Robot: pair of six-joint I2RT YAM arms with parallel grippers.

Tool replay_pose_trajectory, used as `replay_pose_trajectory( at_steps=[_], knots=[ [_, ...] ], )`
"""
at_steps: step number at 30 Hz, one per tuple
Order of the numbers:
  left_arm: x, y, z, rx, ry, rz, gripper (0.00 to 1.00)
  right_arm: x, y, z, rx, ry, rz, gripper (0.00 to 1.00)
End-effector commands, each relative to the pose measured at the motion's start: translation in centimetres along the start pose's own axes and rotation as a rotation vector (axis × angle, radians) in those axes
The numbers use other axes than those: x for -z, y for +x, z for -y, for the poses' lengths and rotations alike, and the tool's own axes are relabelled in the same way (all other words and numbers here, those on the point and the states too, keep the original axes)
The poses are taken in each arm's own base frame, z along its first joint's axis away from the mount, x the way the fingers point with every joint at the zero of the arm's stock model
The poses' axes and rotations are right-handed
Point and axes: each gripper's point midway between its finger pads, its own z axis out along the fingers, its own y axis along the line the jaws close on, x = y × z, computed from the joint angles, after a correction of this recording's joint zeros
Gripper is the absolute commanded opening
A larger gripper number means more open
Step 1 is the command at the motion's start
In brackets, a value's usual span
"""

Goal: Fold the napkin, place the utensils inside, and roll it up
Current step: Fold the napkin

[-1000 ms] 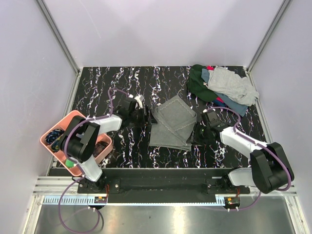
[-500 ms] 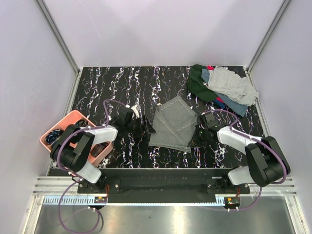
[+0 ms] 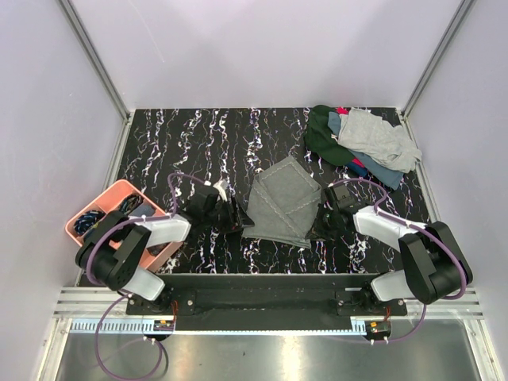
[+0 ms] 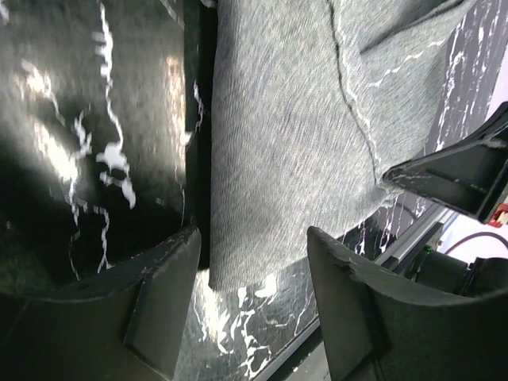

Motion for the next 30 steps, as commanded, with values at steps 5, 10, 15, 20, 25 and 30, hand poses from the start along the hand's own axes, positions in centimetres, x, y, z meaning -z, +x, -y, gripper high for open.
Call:
replay_pose_trajectory(
  at_steps=[5, 10, 15, 20, 25, 30],
  knots=[
    [0.6, 3.4, -5.0, 0.060, -0.206, -0.047, 0.54, 0.0, -0.1, 0.2, 0.021, 0.010, 0.021, 0.08],
    [0.2, 4.0, -5.0, 0.068, -0.202, -0.061, 0.40, 0.1, -0.1, 0.2, 0.023, 0.008, 0.027, 0.08],
    [-0.2, 4.5, -4.6, 0.065, -0.190, -0.080, 0.32, 0.2, -0.3, 0.0, 0.023, 0.005, 0.035, 0.08],
    [-0.6, 4.7, -4.3, 0.062, -0.177, -0.098, 0.13, 0.4, -0.6, -0.3, 0.033, -0.006, 0.049, 0.08],
    [-0.6, 4.1, -2.4, 0.046, -0.120, -0.117, 0.00, 3.1, -2.7, -1.5, 0.121, -0.037, 0.171, 0.17],
    [0.3, 3.4, -0.7, 0.034, -0.072, -0.151, 0.00, 7.3, -5.3, -4.5, 0.293, -0.086, 0.342, 0.48]
  ],
)
